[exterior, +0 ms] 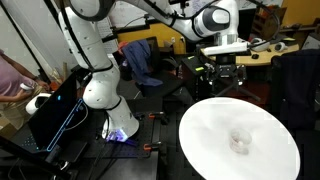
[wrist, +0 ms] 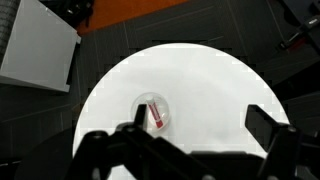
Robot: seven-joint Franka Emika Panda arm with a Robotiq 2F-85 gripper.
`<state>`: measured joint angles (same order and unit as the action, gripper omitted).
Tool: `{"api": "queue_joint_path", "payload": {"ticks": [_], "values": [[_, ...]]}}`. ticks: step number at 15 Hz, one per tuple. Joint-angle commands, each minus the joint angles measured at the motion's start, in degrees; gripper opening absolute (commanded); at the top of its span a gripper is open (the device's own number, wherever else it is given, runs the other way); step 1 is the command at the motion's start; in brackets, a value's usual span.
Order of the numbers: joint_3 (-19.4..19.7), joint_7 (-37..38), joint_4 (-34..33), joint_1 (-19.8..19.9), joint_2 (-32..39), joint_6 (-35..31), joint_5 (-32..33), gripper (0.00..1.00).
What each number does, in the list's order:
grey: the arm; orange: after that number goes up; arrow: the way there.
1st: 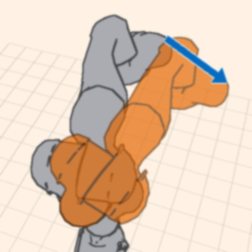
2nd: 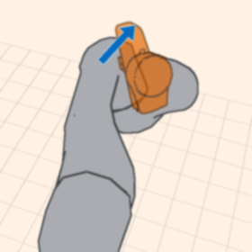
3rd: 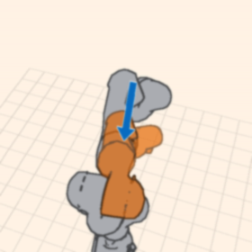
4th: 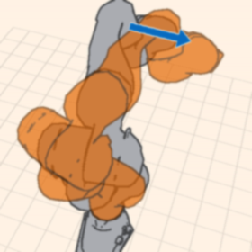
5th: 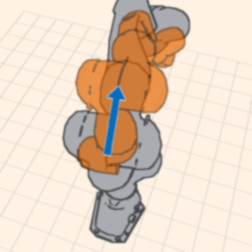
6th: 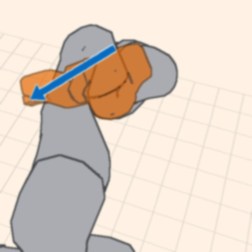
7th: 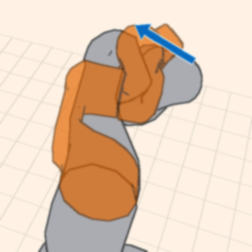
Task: Remove the marker from the cup and put it on the table
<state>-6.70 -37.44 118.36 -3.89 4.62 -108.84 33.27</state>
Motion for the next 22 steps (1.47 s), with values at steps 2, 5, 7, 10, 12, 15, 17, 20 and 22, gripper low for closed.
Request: {"api": "queue_joint_path", "payload": {"ticks": [2, 5, 7, 10, 12, 15, 17, 20, 22], "values": [[0.3, -3.7, -2.5, -0.3, 3.5, -2.0, -2.0, 1.0], [0.5, -4.1, -3.7, 0.0, 6.6, -3.8, -2.8, 1.0], [0.4, -2.0, -1.9, -0.5, 5.2, -2.8, -1.8, 1.0], [0.5, -2.0, -2.1, -0.4, 6.2, -2.8, -1.9, 1.0], [0.5, -2.0, -2.1, -0.4, 6.1, -2.8, -1.9, 1.0], [0.7, -1.8, -2.8, -0.3, 6.8, -2.1, -1.7, 1.0], [1.1, -2.7, -3.7, 0.0, 8.2, -2.0, -1.8, 1.0], [1.6, -3.6, -4.5, 0.6, 9.9, -2.3, -1.9, 1.0], [1.8, -3.9, -5.1, 0.8, 11.0, -2.5, -1.9, 1.0]]}}
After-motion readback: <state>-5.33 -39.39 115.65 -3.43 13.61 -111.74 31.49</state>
